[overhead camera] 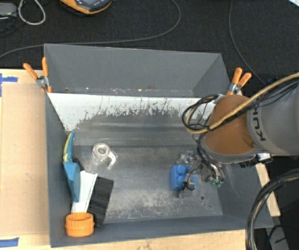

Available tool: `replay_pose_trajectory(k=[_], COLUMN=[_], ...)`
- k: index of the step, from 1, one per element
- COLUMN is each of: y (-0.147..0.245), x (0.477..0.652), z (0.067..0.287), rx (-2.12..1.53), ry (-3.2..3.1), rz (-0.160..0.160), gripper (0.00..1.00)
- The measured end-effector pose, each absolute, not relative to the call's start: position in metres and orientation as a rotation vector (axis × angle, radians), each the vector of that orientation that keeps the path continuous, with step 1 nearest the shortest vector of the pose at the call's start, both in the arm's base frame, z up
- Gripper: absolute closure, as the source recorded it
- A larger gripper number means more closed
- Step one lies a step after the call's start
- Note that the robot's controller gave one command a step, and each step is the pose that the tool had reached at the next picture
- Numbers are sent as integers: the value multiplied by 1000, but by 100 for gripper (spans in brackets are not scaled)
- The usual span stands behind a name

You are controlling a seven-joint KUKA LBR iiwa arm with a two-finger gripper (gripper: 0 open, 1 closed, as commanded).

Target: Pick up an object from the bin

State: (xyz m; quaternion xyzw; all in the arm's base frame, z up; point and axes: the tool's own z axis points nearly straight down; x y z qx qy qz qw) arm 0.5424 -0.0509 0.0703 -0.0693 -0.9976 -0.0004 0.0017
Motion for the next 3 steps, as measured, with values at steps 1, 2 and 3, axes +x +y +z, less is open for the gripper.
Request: replay_pose_trajectory(k=[1, 2, 3], y=[-52, -58, -49], x=[542, 541, 548], z=[73, 79, 151], rx=[-220, -191, -221], ry=[-3129, -3130, -3128], rz=[-1, -2, -2], gripper=[100, 100, 100])
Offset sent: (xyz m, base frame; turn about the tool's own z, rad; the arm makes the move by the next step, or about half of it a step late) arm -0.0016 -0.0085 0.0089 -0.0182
